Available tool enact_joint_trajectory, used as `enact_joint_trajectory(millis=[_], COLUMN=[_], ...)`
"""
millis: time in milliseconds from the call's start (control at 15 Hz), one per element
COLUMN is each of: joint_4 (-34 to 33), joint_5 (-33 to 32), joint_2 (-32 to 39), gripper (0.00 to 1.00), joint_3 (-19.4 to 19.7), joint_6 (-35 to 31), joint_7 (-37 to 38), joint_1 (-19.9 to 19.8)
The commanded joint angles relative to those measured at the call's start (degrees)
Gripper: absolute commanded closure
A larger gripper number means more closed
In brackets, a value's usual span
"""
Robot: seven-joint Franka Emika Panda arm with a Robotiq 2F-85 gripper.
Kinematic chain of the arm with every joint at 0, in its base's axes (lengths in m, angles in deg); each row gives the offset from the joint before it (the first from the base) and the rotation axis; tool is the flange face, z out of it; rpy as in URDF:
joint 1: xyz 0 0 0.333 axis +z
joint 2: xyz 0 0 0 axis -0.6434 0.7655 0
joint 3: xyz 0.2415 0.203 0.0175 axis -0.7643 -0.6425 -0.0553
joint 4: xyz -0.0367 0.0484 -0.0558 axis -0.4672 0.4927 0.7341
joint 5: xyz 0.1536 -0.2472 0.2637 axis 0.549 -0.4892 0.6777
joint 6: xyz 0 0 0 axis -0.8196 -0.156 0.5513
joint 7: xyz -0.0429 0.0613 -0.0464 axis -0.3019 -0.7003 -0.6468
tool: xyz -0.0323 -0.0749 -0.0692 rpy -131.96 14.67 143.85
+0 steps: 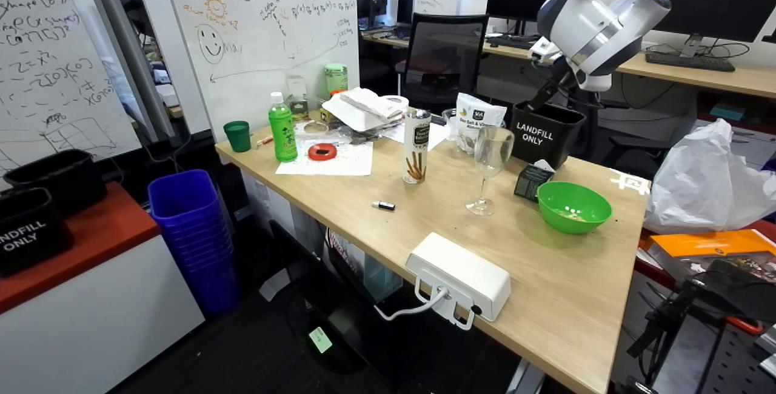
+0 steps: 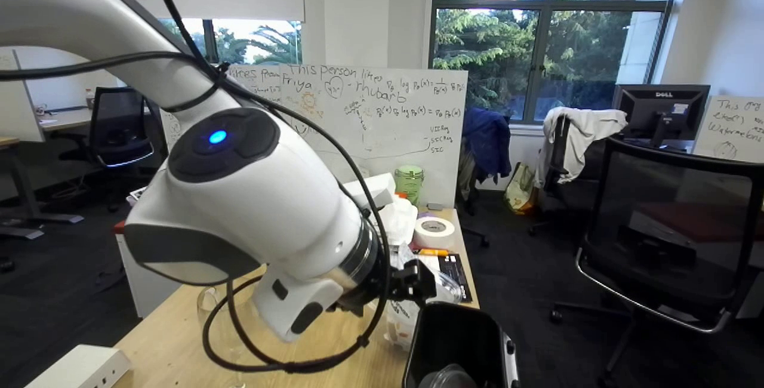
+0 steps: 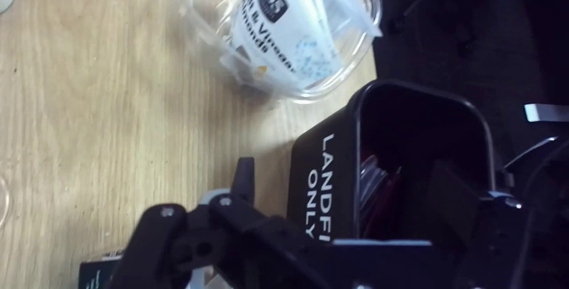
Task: Place the purple pen in the black bin
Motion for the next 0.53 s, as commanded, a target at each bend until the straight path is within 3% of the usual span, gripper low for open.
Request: enact_joint_trajectory(millis=[0, 67, 133, 467], joint_4=[4.92, 5.91, 3.22, 4.71], joint_5=[-1.69, -2.74, -1.15, -2.44], joint_2=[-3.47, -3.73, -1.11, -2.35], gripper=[0.00, 0.00, 0.00, 0.00], joint_3=[-1.81, -1.09, -0.33, -0.41], joint_6=[7.55, 9.57, 5.51, 7.77], joint_7=[-8.49, -10.01, -6.60, -8.60], joint_1=[-3.44, -3.37, -1.72, -2.34])
